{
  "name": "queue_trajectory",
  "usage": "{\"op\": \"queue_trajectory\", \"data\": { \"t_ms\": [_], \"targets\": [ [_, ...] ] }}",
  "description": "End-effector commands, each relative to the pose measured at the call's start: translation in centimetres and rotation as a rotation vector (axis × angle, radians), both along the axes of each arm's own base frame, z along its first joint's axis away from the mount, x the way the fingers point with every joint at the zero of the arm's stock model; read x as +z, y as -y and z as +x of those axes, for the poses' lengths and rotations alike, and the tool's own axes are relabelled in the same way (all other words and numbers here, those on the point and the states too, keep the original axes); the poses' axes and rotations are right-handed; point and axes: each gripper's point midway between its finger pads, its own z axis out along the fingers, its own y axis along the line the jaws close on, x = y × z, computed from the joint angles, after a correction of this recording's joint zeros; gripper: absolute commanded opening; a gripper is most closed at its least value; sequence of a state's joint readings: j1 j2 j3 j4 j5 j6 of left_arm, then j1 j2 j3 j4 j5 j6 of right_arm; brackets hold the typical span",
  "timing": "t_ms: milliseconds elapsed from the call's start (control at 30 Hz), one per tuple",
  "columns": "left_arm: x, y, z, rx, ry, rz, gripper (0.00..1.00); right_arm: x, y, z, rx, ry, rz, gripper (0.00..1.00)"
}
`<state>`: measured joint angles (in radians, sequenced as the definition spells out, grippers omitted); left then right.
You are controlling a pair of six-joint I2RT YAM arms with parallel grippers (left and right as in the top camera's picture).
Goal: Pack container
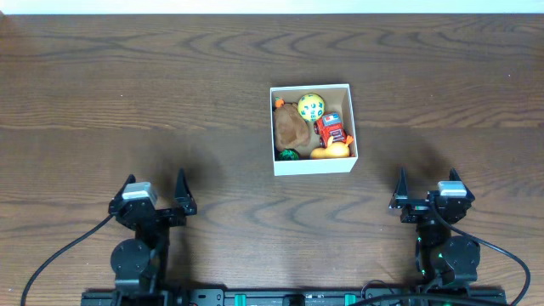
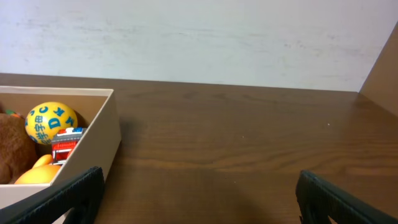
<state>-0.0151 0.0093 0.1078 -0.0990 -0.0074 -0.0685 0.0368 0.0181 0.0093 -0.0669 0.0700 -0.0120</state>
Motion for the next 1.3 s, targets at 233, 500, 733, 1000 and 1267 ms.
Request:
{"op": "queue_trajectory", "data": {
  "t_ms": [233,500,733,1000,1267],
  "targets": [
    [-4.2,0.0,0.5,0.000,-0.069,0.040,0.98,-0.1,0.0,0.0,0.004,0.000,-0.011,0.99],
    [-4.3,0.0,0.5,-0.004,-0.074,0.040,0.98,-0.1,0.0,0.0,0.004,0.000,-0.011,0.99],
    [-4.3,0.0,0.5,-0.003,-0.074,0.040,0.98,-0.1,0.0,0.0,0.004,0.000,-0.011,0.99],
    [-4.3,0.0,0.5,-0.003,-0.074,0.040,0.98,-0.1,0.0,0.0,0.004,0.000,-0.011,0.99],
    [-4.3,0.0,0.5,-0.004,-0.074,0.040,0.98,-0.1,0.0,0.0,0.004,0.000,-0.011,0.99]
  ]
}}
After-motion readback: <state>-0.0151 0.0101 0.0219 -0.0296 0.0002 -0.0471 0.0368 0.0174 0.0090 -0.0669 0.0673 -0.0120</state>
